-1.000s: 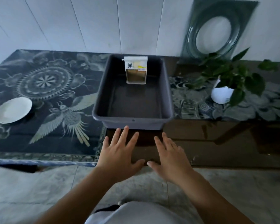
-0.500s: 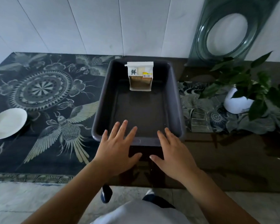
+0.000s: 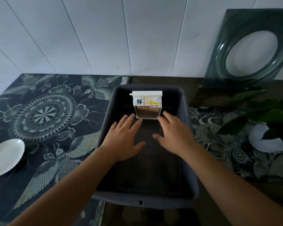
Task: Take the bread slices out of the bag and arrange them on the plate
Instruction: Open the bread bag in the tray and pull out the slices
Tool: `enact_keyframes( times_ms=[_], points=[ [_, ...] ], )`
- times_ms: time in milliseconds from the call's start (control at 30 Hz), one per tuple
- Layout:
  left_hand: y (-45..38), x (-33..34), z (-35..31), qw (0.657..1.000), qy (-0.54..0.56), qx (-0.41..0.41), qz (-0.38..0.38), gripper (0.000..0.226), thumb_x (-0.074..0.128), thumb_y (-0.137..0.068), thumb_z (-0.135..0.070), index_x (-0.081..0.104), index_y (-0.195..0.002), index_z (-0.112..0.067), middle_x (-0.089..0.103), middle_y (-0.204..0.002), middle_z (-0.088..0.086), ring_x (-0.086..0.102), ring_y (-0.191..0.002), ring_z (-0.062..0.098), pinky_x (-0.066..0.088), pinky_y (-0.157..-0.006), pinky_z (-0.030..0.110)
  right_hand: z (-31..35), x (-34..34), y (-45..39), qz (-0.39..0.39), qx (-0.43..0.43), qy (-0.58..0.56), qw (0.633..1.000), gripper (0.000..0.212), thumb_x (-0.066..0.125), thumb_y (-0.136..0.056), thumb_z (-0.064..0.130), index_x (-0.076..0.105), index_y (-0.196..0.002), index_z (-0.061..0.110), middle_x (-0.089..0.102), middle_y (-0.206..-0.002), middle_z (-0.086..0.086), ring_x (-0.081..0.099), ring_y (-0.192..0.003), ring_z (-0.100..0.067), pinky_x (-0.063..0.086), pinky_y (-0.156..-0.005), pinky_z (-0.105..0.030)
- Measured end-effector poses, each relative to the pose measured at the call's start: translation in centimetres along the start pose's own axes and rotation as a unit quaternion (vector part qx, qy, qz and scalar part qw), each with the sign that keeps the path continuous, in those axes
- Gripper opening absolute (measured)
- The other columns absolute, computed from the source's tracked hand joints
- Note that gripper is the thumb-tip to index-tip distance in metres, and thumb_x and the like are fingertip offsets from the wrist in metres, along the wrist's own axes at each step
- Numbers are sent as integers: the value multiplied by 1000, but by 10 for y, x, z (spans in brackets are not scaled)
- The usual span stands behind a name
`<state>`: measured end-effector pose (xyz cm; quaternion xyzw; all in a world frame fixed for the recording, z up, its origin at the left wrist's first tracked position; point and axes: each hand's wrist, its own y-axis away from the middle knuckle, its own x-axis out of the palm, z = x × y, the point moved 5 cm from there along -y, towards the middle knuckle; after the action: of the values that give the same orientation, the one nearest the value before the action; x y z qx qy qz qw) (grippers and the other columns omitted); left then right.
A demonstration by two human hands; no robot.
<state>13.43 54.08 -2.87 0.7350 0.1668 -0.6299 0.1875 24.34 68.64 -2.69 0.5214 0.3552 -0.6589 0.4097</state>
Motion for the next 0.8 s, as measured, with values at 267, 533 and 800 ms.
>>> enact_keyframes(
  times_ms=[267, 533, 800],
  points=[
    [-127, -19, 22, 994, 9, 90, -67, 60, 68, -85, -18, 45, -139, -10, 46, -146, 17, 38, -136, 35, 38, -105, 51, -22, -15, -125, -32, 1, 44, 999, 42, 67, -87, 39, 63, -120, 14, 65, -123, -6, 61, -108, -31, 54, -81, -45],
    [-202, -10, 45, 981, -51, 165, -93, 34, 67, -78, -5, 64, -111, -6, 65, -119, 17, 59, -109, 39, 47, -83, 50, -42, 13, -172, -49, -97, 152, 982, 29, 57, -94, 21, 62, -121, 13, 67, -117, -9, 60, -106, -31, 53, -78, -43],
    [-232, -5, 63, 980, -25, 187, -69, 11, 61, -82, -5, 56, -93, -5, 65, -82, 17, 62, -72, 37, 42, -51, 41, -61, 17, -207, -92, -193, 145, 966, 15, 58, -84, 0, 68, -96, 1, 73, -84, -19, 69, -72, -37, 57, -53, -44]
  ],
)
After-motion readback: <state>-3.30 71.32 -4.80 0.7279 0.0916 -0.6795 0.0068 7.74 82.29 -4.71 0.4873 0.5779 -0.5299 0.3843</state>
